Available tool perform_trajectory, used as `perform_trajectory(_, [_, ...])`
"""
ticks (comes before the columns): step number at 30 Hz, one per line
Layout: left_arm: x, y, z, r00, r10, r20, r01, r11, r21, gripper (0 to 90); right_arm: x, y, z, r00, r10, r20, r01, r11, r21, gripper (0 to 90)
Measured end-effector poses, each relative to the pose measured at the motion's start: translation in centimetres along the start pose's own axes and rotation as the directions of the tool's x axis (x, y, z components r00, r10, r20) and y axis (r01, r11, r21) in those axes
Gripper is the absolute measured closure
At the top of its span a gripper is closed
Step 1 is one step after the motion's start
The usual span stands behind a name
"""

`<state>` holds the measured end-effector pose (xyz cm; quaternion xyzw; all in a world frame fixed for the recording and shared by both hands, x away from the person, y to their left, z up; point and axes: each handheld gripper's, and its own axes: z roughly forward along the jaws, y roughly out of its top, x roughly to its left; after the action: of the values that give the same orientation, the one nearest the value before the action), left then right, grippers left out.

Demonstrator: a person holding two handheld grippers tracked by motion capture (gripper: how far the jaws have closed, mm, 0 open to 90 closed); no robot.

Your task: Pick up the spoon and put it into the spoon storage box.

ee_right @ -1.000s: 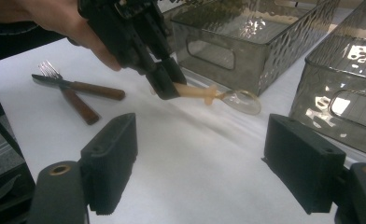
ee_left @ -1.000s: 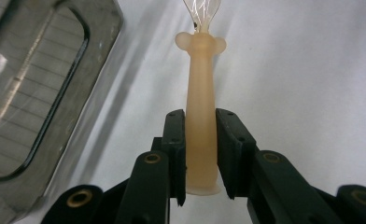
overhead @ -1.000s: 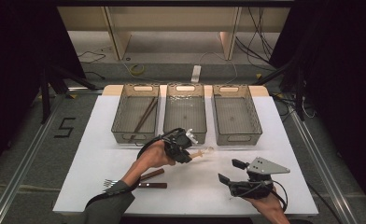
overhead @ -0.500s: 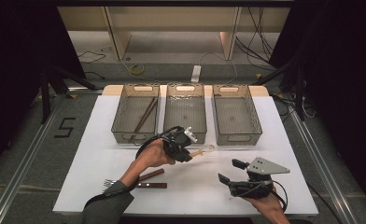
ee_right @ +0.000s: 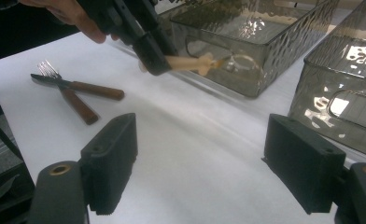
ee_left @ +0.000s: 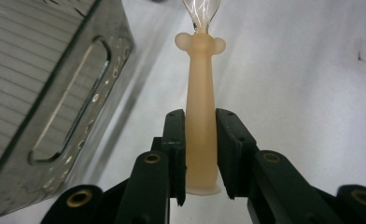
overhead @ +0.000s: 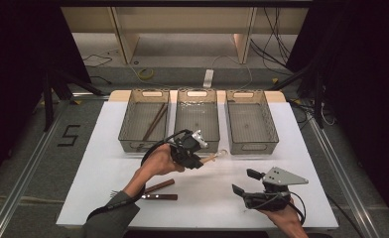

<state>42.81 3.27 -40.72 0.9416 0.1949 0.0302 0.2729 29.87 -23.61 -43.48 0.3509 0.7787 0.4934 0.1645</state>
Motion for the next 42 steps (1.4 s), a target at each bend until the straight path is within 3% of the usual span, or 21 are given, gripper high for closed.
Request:
perform_trajectory(12, [0.9,-0.1,-2.6,0.9987,-0.048,-0.017,0.047,0.9969,-0.064,73.7,0.0,0.0,0.0,1.0,0.001,0.0,-0.001,1.0,0.001,26.5])
perform_trajectory(18, [1.4,-0.1,-3.4,0.9952,-0.085,-0.05,0.079,0.9922,-0.096,73.7,0.0,0.0,0.0,1.0,0.001,0.001,-0.001,1.0,0.004,26.5])
perform_trajectory(26, [2.5,-0.6,-4.0,0.9825,-0.164,-0.088,0.15,0.9778,-0.146,73.7,0.0,0.0,0.0,1.0,0.002,0.001,-0.002,1.0,0.003,26.5])
perform_trajectory(33, [3.4,-1.1,-4.4,0.9649,-0.238,-0.111,0.215,0.9583,-0.189,73.7,0.0,0.0,0.0,1.0,0.002,0.001,-0.002,1.0,0.004,26.5])
perform_trajectory(38, [3.9,-1.4,-4.6,0.9584,-0.259,-0.12,0.232,0.9518,-0.2,73.8,0.0,0.0,0.0,1.0,0.003,0.001,-0.003,1.0,0.004,26.5])
perform_trajectory(40, [4.1,-1.4,-4.7,0.955,-0.27,-0.123,0.238,0.9454,-0.222,73.8,0.0,0.0,0.1,1.0,0.002,0.001,-0.002,1.0,0.004,26.5])
perform_trajectory(42, [4.4,-1.4,-4.8,0.9476,-0.293,-0.127,0.257,0.9363,-0.239,73.7,0.0,0.0,0.1,1.0,0.004,0.0,-0.004,1.0,0.004,26.5])
